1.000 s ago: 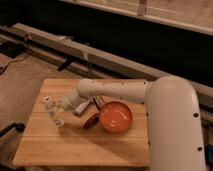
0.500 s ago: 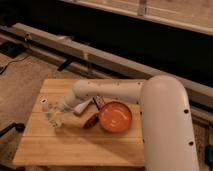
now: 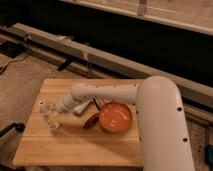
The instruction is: Stand the bottle upright
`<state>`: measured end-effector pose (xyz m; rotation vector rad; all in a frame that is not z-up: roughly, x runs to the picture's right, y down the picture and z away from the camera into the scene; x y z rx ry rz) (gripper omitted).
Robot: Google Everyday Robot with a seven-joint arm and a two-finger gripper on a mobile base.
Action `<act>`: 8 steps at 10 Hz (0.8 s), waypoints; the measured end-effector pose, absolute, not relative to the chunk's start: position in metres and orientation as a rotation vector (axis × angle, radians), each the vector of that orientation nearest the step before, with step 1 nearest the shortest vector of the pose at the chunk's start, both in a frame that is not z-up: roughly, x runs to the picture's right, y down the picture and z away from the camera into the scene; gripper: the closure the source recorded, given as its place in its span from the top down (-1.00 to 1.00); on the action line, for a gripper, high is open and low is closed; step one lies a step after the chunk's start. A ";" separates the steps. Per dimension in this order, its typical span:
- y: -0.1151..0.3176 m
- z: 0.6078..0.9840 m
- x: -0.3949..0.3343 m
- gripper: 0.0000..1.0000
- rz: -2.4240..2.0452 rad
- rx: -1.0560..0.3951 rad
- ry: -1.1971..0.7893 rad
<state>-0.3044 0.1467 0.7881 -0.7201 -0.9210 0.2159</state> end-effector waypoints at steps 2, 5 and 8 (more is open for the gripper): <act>0.145 0.787 -0.304 -0.88 0.213 -0.673 -0.918; 0.147 0.788 -0.308 -0.29 0.215 -0.642 -0.909; 0.150 0.792 -0.307 0.32 0.218 -0.643 -0.901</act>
